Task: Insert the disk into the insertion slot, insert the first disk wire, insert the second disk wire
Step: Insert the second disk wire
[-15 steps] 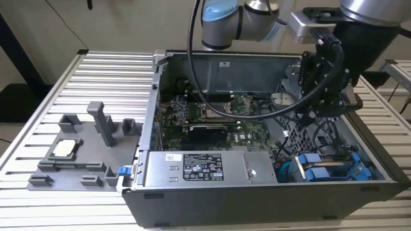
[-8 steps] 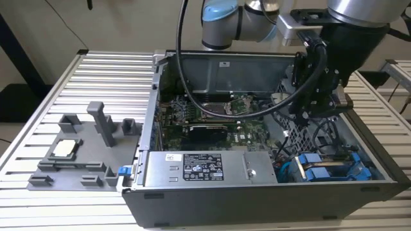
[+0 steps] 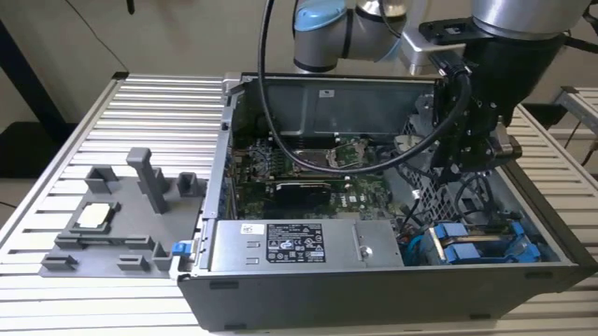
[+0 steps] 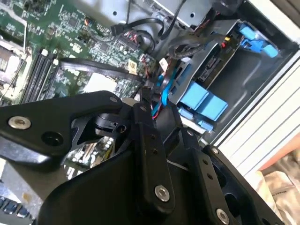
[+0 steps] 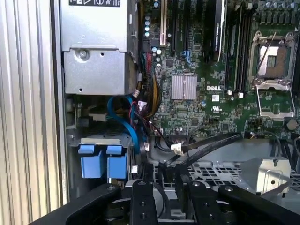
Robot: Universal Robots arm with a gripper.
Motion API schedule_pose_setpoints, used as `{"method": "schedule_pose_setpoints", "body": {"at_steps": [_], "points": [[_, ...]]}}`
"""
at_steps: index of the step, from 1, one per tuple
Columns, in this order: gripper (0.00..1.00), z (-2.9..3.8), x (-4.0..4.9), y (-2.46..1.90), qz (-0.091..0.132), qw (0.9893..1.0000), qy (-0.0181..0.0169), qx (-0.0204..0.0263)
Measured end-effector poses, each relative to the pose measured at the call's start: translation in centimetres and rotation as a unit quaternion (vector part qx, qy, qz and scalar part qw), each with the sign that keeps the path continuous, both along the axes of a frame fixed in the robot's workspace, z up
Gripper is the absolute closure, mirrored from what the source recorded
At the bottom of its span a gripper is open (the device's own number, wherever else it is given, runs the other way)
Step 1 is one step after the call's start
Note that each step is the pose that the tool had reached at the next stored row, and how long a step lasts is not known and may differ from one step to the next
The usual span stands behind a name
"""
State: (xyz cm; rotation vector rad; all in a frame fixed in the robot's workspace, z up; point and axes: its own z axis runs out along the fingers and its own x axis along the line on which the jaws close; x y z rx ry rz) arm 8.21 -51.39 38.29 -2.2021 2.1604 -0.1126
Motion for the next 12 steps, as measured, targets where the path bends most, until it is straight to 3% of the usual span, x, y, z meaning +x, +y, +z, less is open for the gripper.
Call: {"method": "schedule_pose_setpoints", "body": {"at_steps": [3, 5, 8, 12], "points": [[0.67, -0.04, -0.07, 0.77, 0.0, 0.9996, -0.0062, -0.026], [0.67, -0.13, -0.15, 1.49, 0.0, 0.9992, -0.0093, -0.0381], [0.67, -0.36, -0.31, 2.4, 0.0, 0.9989, -0.013, -0.0458], [0.67, -0.68, -0.55, 2.92, -0.001, 0.9985, -0.0206, -0.0509]]}}
